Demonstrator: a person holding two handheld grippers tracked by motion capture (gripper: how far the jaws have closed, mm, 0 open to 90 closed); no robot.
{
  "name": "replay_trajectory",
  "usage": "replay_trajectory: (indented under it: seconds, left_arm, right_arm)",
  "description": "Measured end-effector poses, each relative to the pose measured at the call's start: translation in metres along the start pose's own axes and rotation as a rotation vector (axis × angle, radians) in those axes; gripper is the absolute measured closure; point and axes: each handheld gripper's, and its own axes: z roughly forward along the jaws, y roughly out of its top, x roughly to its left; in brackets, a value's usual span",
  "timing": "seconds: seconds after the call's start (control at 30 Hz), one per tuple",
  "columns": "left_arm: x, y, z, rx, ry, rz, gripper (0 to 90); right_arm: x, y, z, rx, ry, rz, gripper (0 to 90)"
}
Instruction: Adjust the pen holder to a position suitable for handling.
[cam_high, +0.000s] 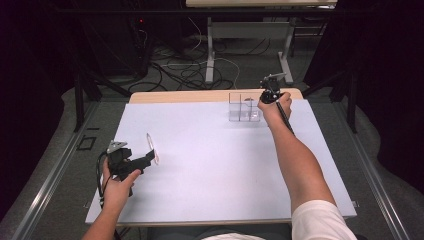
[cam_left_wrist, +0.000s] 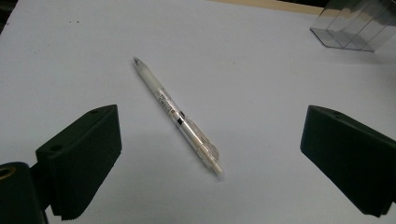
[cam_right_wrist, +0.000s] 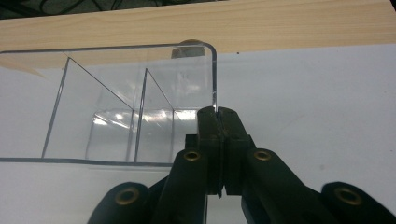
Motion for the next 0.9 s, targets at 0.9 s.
replay_trajectory:
  seconds: [0.9]
  left_arm:
    - [0.000, 0.003, -0.001, -0.011, 0.002, 0.002, 5.5]
  right_arm:
    - [0.017, -0.029, -0.040, 0.099, 0.101, -0.070, 89.4]
